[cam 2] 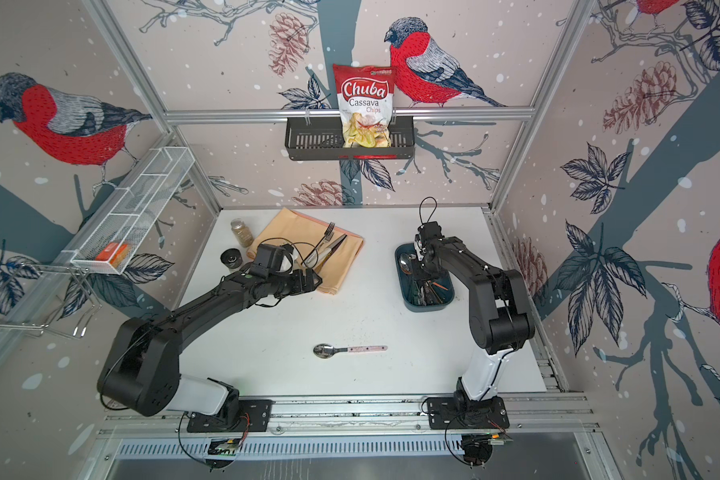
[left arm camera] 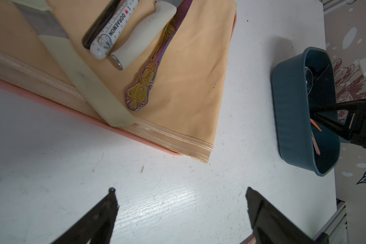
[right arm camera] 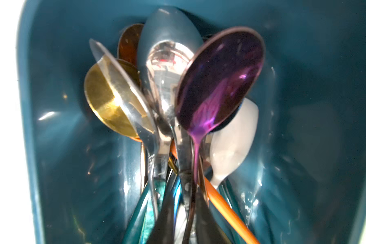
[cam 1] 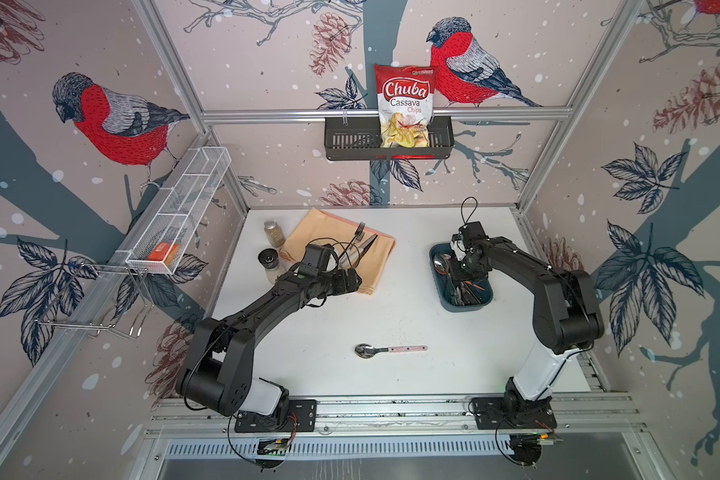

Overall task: Put the spoon into the storage box
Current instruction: Place the spoon in the storage box, then pick up the spoon from the center of the board.

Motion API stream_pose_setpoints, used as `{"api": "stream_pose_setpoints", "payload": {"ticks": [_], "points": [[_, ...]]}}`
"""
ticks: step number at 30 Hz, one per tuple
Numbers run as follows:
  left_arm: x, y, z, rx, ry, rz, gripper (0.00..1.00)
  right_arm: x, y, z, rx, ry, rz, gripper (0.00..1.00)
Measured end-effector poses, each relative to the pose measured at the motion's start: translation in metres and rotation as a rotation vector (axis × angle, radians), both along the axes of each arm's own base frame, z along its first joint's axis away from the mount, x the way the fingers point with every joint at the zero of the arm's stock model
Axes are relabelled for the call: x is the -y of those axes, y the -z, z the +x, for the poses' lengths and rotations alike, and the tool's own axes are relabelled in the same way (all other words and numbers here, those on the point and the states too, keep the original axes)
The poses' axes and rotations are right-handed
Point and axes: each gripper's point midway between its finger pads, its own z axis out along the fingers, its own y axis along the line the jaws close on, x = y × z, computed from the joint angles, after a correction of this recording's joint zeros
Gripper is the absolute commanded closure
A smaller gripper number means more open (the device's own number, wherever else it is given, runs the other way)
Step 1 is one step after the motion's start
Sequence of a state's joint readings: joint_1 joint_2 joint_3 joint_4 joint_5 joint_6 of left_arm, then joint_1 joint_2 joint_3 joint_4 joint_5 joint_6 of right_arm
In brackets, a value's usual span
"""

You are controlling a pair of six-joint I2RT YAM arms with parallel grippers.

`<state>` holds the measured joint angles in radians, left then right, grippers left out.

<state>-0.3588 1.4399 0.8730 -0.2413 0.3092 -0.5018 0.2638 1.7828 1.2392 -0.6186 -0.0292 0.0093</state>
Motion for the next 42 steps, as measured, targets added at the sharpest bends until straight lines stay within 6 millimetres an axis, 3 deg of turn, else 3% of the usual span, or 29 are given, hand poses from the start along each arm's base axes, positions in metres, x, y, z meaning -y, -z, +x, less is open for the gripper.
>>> {"api": "stream_pose_setpoints", "payload": {"ticks": [5, 13, 19, 26, 30, 36, 42], "points": [[-0.012, -0.002, -0.002, 0.006, -0.047, 0.006, 0.04, -0.006, -0.024, 0.006, 0.061, -0.020, -0.032, 0.63], [-0.066, 0.010, -0.020, -0.035, -0.249, -0.032, 0.04, -0.038, -0.061, -0.004, 0.170, -0.131, -0.118, 0.50], [-0.091, 0.022, -0.040, -0.074, -0.375, -0.078, 0.03, -0.104, -0.076, -0.052, 0.240, -0.405, -0.087, 0.42], [-0.109, 0.036, -0.059, -0.120, -0.484, -0.120, 0.04, -0.167, -0.051, -0.139, 0.216, -0.757, -0.002, 0.37], [-0.109, 0.033, -0.063, -0.113, -0.485, -0.139, 0.04, -0.178, -0.023, -0.176, 0.156, -0.885, -0.010, 0.36], [-0.110, 0.040, -0.072, -0.138, -0.504, -0.150, 0.04, -0.189, 0.001, -0.207, 0.105, -1.012, -0.020, 0.36], [-0.108, 0.046, -0.080, -0.175, -0.515, -0.174, 0.04, -0.195, 0.021, -0.223, 0.047, -1.067, -0.042, 0.38]]}}
